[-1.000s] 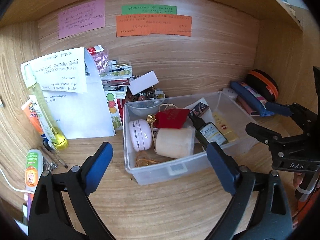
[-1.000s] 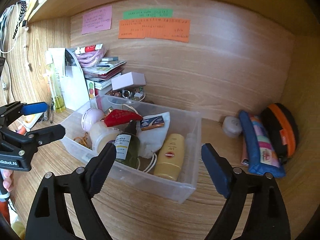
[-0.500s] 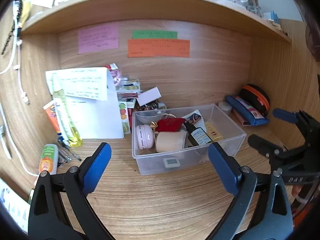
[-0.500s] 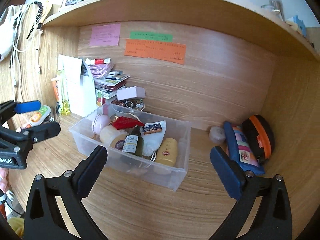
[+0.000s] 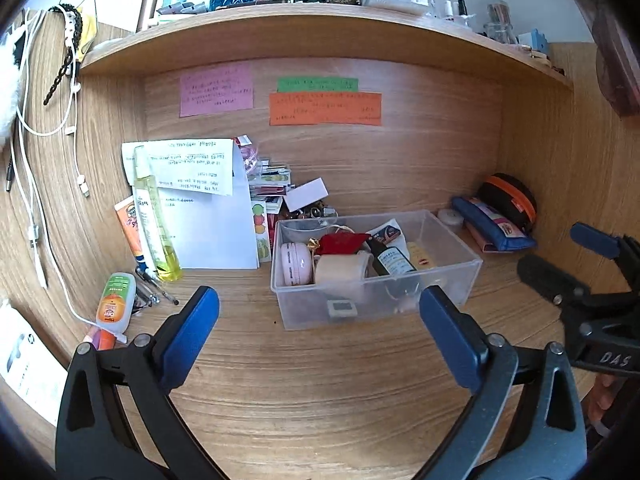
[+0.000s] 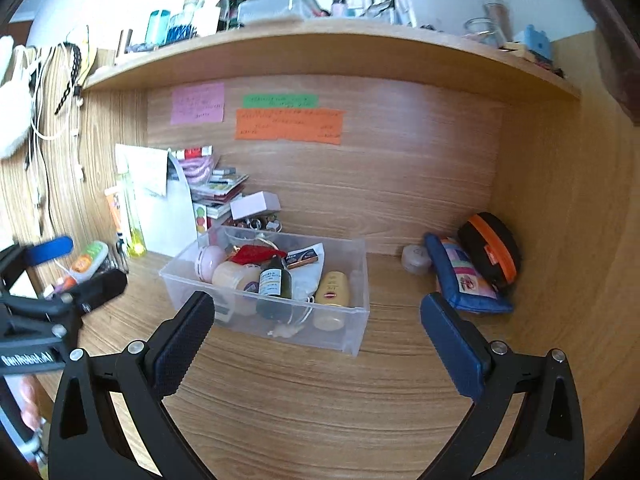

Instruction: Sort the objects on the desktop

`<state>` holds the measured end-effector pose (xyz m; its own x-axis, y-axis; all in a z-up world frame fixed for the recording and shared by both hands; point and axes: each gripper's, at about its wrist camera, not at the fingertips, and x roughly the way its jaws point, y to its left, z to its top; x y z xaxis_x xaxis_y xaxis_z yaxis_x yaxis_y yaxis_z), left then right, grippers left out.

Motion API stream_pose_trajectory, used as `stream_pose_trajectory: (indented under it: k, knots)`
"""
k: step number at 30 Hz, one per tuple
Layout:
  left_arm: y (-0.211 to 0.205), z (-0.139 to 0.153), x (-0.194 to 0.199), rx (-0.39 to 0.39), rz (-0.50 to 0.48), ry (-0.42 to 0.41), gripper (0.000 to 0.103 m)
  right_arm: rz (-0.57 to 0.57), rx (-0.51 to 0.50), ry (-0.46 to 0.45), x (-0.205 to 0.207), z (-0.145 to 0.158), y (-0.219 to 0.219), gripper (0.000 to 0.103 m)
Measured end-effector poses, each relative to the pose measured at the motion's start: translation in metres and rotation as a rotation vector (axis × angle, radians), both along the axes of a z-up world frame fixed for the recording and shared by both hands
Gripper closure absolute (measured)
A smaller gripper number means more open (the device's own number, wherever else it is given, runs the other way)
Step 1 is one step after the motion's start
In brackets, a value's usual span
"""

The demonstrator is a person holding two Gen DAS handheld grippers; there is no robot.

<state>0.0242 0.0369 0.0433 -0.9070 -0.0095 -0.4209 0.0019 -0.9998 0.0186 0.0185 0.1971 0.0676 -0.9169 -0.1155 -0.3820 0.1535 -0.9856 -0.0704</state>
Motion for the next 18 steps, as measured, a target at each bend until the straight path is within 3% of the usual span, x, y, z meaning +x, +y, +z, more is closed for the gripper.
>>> stream_pose_trajectory:
  k: [18]
  knots:
    - [0.004, -0.005, 0.003, 0.016, 0.016, 0.03, 0.001, -0.024, 0.009, -0.031, 0.005, -0.016, 0.001, 0.0]
